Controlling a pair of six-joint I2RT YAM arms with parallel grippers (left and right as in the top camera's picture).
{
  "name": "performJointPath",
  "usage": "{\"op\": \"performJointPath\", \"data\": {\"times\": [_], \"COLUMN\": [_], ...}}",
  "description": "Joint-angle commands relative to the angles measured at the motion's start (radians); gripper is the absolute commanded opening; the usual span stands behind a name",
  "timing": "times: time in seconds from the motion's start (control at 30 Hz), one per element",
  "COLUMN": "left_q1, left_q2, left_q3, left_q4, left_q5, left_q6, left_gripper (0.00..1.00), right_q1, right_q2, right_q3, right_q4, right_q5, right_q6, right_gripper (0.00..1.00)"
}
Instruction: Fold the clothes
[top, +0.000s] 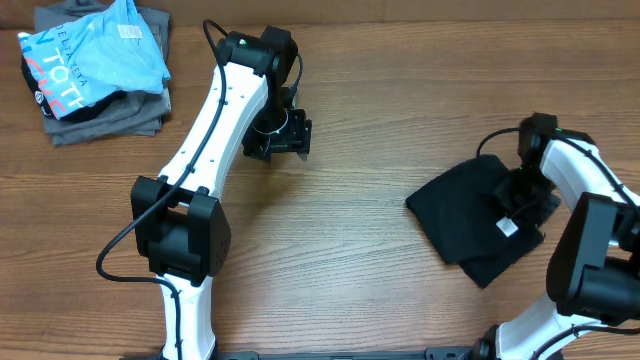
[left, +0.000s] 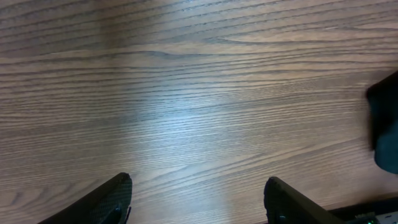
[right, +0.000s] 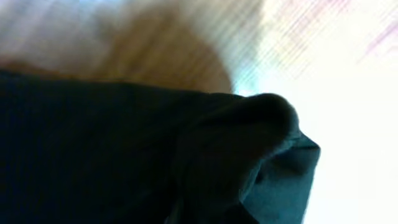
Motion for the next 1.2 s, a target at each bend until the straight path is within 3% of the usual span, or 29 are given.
{"op": "performJointPath", "data": {"times": [0.0,0.07,0.1,0.43,0.6,0.73,0.9,1.17], "left_q1": [-0.018,-0.036,-0.050,-0.298,-0.434,-0.539,-0.602,-0.681], "left_q2": [-0.023,-0.023,-0.023,-0.023,-0.023,-0.023,-0.023,-0.022], "left_q3": [-0.005,-0.005,-0.005,-0.025,-0.109,-0.164,-0.170,-0.182], "left_q4": [0.004,0.016,0.025,0.144,0.262,0.341,0.391,0.489], "left_q5": [0.003,0.019,0.037,0.080,0.080,0.006,-0.046,-0.119], "left_q6": [0.021,0.051,0.074,0.106,0.181,0.210,0.213,0.317], "left_gripper": [0.71,0.70,0.70,0.69,0.82,0.96,1.00,1.00], "right_q1": [-0.002,-0.001,-0.002,-0.003,-0.028,-0.109,-0.233,-0.409], "right_q2": [-0.038,-0.071,-0.089,-0.235,-0.239,-0.239,-0.239,-0.239], "right_q3": [0.076,0.122,0.148,0.335,0.364,0.366,0.407,0.435], "right_q4": [-0.039,-0.079,-0.097,-0.174,-0.170,-0.166,-0.198,-0.264], "right_q5": [-0.055,-0.109,-0.143,-0.345,-0.470,-0.590,-0.679,-0.823], "right_q6": [0.017,0.004,-0.013,-0.122,-0.163,-0.182,-0.209,-0.307], "right_gripper": [0.32,0.86,1.00,1.00,1.00,1.00,1.00,1.00]}}
